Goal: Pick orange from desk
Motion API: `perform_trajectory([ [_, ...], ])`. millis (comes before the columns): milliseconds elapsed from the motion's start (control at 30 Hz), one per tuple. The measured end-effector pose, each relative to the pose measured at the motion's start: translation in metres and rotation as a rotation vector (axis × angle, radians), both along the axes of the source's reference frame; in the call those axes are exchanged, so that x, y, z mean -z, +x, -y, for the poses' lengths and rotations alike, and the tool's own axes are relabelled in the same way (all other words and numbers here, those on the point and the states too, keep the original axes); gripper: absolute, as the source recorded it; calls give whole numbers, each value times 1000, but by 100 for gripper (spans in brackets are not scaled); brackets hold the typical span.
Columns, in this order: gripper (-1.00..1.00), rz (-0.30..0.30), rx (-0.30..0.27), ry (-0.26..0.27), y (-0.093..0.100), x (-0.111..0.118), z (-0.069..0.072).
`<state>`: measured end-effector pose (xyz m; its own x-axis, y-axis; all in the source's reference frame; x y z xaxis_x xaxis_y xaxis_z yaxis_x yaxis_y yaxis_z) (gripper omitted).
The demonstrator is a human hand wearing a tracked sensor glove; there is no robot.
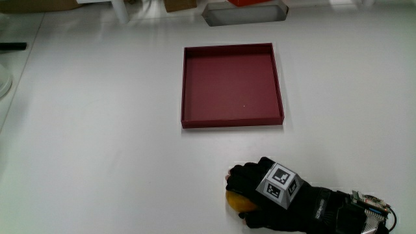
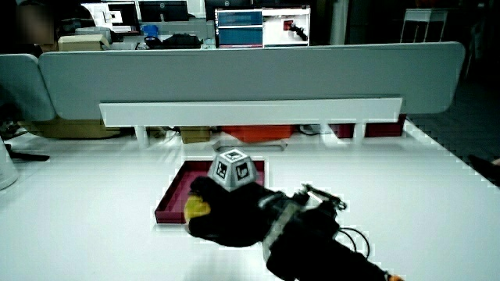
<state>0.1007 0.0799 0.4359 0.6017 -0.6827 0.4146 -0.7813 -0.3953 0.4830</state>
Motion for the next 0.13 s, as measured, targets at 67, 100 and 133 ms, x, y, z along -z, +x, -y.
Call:
perform_trajectory([
  [67,91,27,-7,12,2,0,0],
  [100,100,52,-10,14,3,0,1],
  [133,100,64,-14,16,5,-1,1],
])
